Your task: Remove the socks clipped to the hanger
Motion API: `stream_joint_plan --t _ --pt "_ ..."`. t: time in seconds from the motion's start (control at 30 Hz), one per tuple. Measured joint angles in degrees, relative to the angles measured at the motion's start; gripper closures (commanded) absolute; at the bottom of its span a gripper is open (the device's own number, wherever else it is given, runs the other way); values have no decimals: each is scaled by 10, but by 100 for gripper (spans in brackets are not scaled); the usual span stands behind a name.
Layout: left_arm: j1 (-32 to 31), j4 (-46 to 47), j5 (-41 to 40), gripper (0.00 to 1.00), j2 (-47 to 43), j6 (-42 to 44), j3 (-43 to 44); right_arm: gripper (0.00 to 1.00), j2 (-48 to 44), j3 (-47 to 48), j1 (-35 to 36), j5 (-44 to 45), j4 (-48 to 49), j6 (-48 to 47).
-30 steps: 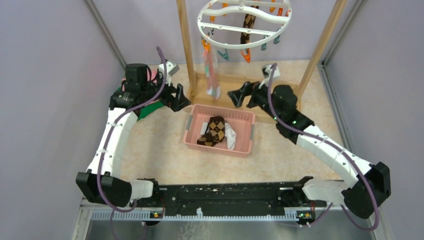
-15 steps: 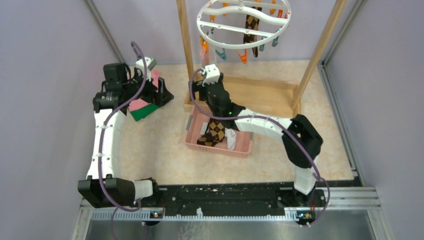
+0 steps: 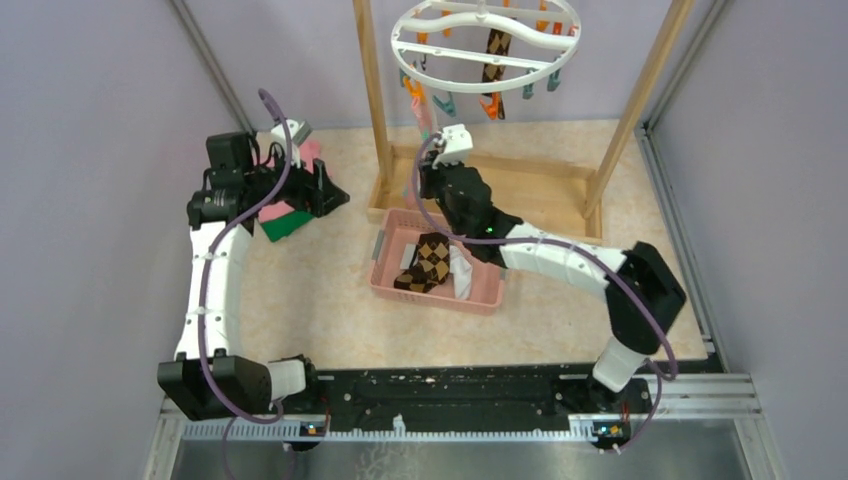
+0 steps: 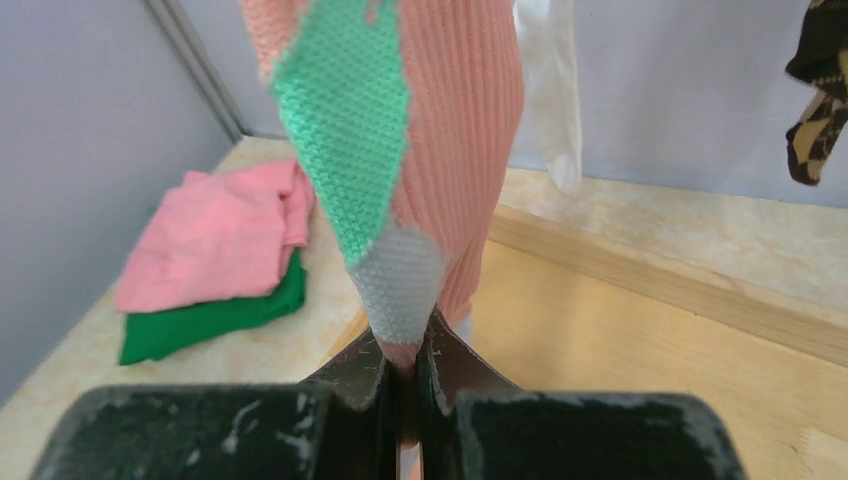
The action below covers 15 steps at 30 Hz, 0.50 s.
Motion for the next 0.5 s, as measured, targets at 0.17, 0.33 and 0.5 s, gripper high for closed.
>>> stream_joint_plan --t 0.17,0.33,0.5 --pt "0 14 26 22 -10 -10 -18 100 -120 -71 -39 -74 -21 66" --pt "-7 37 49 1 -23 -25 -23 100 -242 -138 -91 -119 -60 114" --pt "-46 56 67 1 -37 -41 -31 100 -339 -194 -118 -168 -95 150"
